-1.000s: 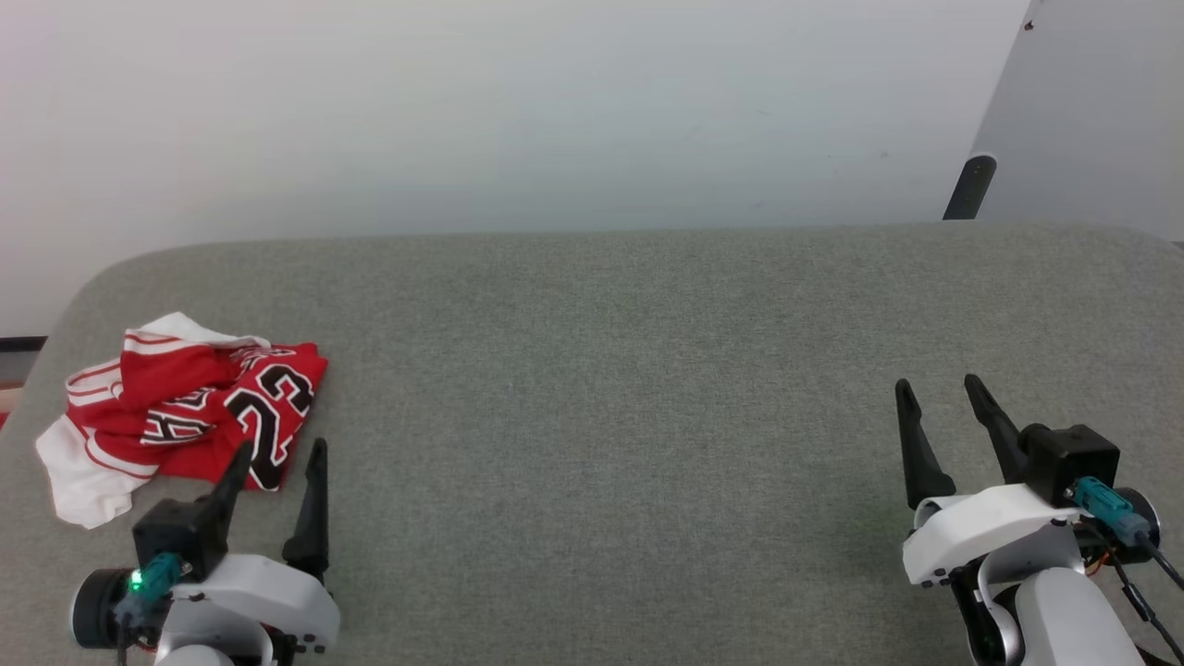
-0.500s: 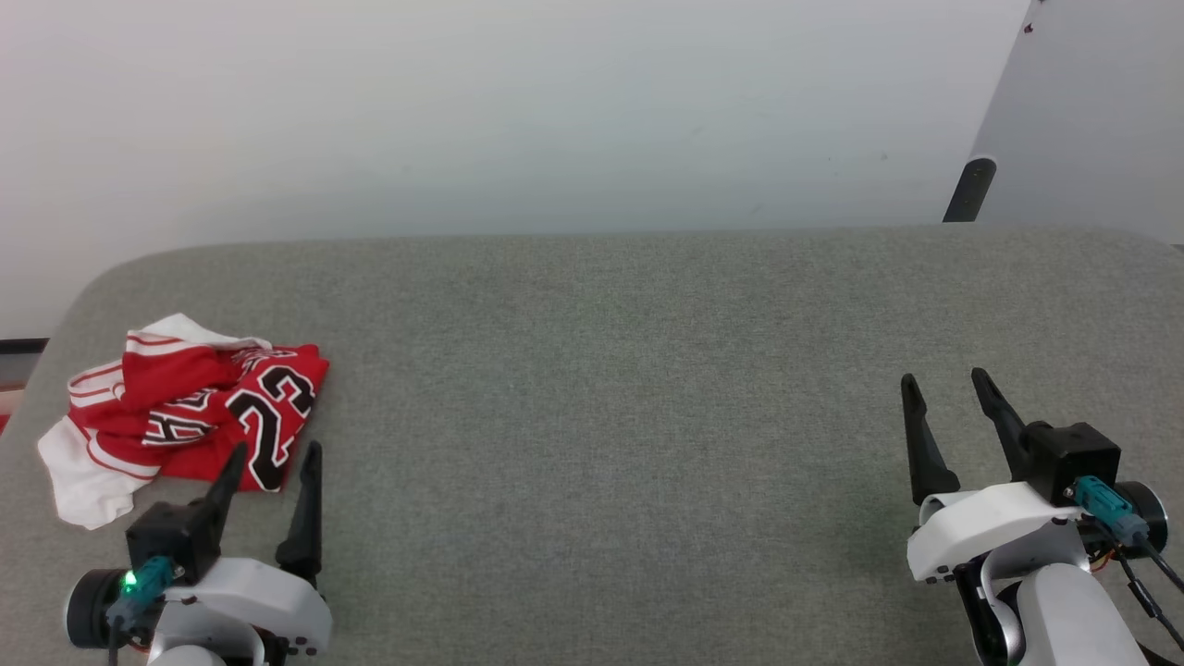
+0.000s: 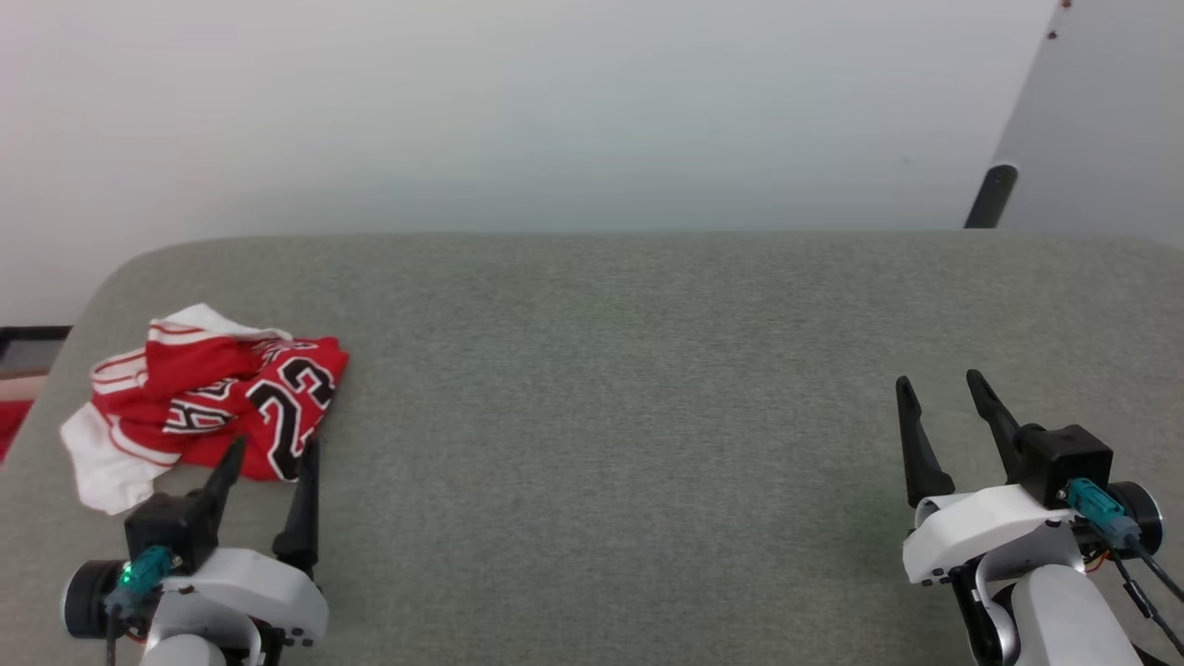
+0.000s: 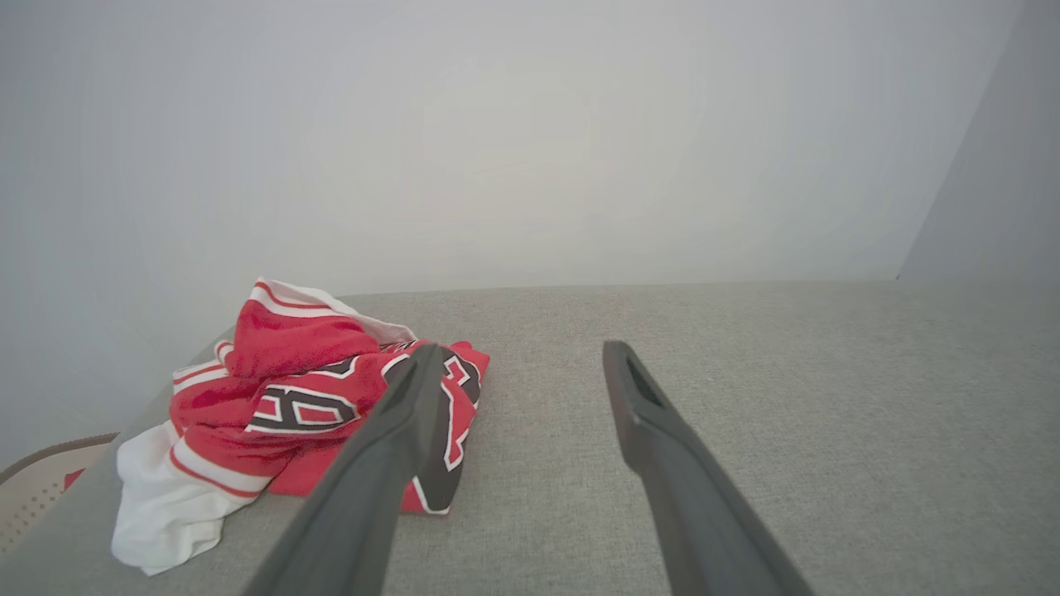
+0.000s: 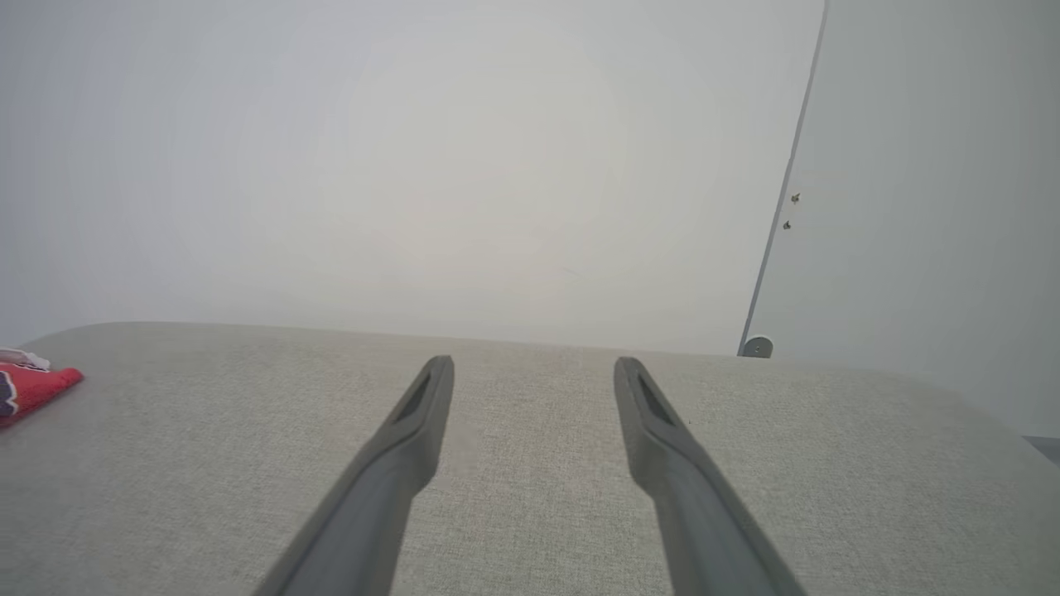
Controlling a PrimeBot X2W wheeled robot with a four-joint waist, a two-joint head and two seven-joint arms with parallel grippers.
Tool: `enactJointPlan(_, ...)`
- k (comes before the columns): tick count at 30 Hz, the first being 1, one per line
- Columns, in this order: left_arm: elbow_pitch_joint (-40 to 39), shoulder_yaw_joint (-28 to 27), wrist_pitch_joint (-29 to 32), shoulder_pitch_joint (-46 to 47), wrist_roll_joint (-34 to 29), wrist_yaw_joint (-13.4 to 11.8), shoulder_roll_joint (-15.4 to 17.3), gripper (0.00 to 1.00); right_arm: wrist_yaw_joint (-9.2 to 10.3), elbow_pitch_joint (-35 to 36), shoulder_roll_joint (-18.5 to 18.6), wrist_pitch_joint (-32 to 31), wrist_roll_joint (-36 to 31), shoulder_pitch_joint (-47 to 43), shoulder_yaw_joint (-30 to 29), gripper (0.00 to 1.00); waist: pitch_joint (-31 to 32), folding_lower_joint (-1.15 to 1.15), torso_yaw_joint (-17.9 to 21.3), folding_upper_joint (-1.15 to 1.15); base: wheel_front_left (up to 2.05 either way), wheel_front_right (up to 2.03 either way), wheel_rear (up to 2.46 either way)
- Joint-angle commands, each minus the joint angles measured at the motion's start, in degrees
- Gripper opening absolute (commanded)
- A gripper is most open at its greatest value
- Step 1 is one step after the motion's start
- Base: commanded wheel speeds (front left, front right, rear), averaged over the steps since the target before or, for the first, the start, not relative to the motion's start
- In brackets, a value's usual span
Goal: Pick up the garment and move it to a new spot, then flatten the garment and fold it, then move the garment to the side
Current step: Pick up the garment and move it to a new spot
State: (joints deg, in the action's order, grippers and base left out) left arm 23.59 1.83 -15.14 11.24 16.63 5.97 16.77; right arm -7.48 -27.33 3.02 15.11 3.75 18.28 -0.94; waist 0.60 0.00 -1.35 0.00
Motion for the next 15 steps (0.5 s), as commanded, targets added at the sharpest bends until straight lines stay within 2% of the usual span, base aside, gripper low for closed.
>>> enactJointPlan(1, 0.44, -0.07, 0.02, 0.37, 0.04, -0.42, 0.28, 1.00, -0.03, 0.04, -0.18, 0.07, 0.63, 0.53, 0.50, 1.00, 0.06, 0.00, -1.39, 0.00, 0.00, 0.00, 0.00)
enactJointPlan(8, 1.87, -0.48, 0.04, 1.00, 0.57, -1.22, 0.69, 1.00, -0.02, -0.82, -0.18, 0.07, 1.75, 0.53, 3.03, 1.00, 0.31, 0.00, -7.43, 0.00, 0.00, 0.00, 0.00)
enactJointPlan(15, 3.01, -1.10, 0.15, 1.45, 1.40, -2.05, 0.73, 1.00, -0.02, -1.87, -0.15, 0.07, 2.88, 1.30, 5.21, 1.00, 0.45, 0.00, -15.71, 0.00, 0.00, 0.00, 0.00)
